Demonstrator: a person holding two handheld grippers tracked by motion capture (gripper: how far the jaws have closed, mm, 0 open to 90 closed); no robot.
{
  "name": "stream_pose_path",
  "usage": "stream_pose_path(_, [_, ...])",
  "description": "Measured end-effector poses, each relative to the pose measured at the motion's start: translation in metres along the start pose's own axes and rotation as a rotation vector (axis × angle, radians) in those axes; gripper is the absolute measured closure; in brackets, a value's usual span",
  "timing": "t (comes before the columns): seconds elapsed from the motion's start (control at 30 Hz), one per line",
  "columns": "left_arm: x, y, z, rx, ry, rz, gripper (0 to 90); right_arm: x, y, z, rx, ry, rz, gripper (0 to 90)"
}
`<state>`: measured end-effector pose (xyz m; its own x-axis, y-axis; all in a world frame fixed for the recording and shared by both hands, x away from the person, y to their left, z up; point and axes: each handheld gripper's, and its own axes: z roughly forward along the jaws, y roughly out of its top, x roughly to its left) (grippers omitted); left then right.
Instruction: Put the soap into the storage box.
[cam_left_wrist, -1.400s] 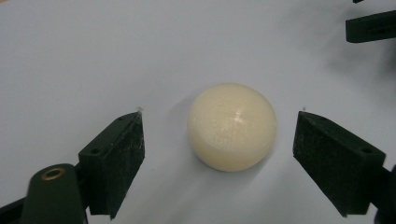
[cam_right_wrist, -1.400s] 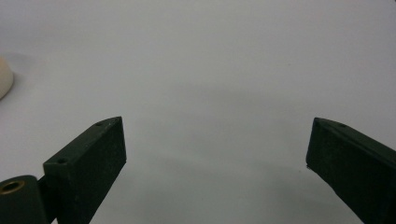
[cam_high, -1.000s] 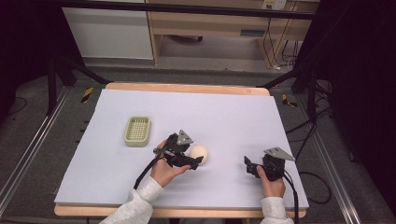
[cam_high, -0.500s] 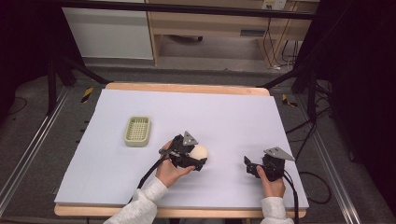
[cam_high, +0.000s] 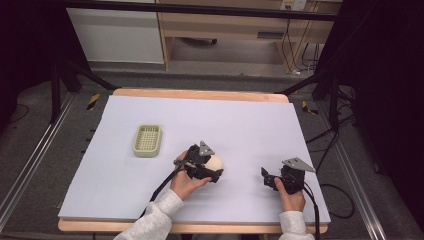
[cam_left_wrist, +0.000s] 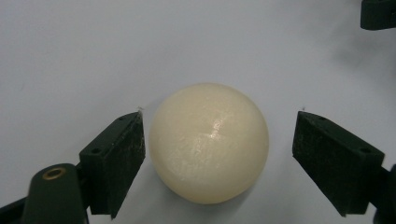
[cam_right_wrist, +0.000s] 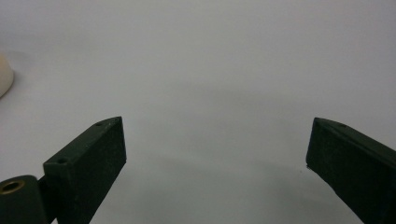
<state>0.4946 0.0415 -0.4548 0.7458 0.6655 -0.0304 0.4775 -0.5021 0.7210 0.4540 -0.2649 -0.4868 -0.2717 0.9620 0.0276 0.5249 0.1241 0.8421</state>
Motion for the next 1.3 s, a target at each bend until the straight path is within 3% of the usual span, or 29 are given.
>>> stream_pose_path(0.47, [0.003,0.000,0.007,0.015,0.018,-0.008,17.6,0.000,0.000,0.000,0.000,-0.001,0.000,5.3])
stream_pose_path(1.3, [0.005,-0.002,0.019,0.054,0.005,-0.019,22.6,0.000,0.000,0.000,0.001,0.002,0.005,5.3])
